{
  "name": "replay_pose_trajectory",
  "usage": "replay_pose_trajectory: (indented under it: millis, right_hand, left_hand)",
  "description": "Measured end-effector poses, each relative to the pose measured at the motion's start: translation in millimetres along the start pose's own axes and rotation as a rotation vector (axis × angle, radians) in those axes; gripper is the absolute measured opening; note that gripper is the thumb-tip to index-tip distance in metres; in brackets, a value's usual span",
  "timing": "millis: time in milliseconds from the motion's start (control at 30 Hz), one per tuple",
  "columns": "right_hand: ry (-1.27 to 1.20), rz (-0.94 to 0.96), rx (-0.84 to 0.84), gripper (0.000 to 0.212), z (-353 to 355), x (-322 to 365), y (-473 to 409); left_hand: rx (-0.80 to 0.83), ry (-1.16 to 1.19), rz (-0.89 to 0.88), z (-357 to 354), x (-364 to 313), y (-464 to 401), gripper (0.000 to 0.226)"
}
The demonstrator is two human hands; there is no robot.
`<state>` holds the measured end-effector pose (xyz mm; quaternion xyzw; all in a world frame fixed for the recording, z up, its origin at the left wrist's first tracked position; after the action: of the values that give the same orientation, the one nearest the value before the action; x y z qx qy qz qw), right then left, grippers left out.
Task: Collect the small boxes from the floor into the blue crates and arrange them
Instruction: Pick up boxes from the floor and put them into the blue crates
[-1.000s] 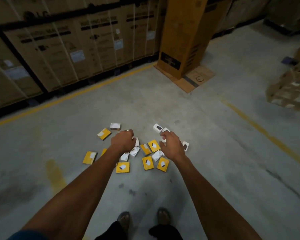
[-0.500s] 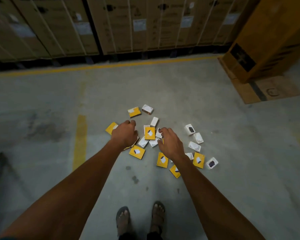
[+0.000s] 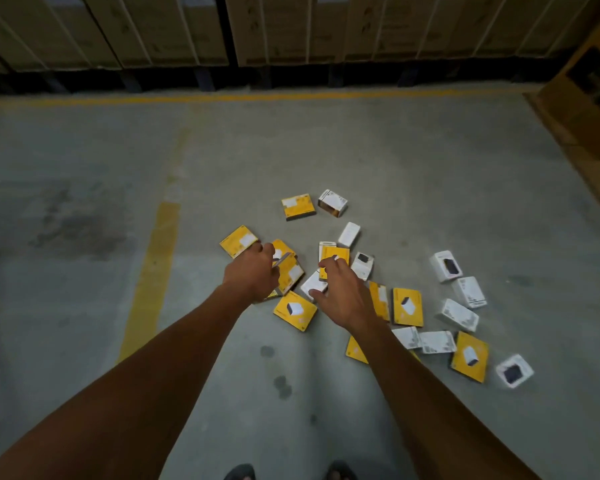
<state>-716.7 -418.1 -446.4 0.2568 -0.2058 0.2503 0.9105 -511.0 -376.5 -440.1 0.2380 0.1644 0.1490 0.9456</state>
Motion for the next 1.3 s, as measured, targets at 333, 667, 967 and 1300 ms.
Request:
replay_pose_trajectory:
  millis: [333,667,967,1300]
  right_hand:
    - [0.128,0.048,-0.004,0.076,-154,-97,-113]
    - [0.223,0.097,-0.001,0.088,-258,-140,-199]
    - [0.319,0.018,0.245,0.112,-358,-159,-234]
    - [0.331,-0.143,0.163,0.122,-367,-160,-225]
  left_hand:
    - [-0.12,-0.02,-0.015,-152,74,-134,0.049]
    - [-0.201,-0.007,-0.032,-241,122,-233,0.049]
    - [-0.096,0.094,0.045,-286,132,-289,0.06]
    - [-0.071,0.479,0.179,-279,131,-284,0.033]
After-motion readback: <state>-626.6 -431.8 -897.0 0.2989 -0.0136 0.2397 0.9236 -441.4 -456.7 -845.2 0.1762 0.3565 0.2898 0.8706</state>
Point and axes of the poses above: each hand's wrist, its own y-axis away from the middle knuckle, its own z-axis out of the back of the hand, x = y × z, the point moved 4 cm from there along -y, towards the middle knuckle, and after that the axes turned 12 degrees about x, right-handed, at the moved point
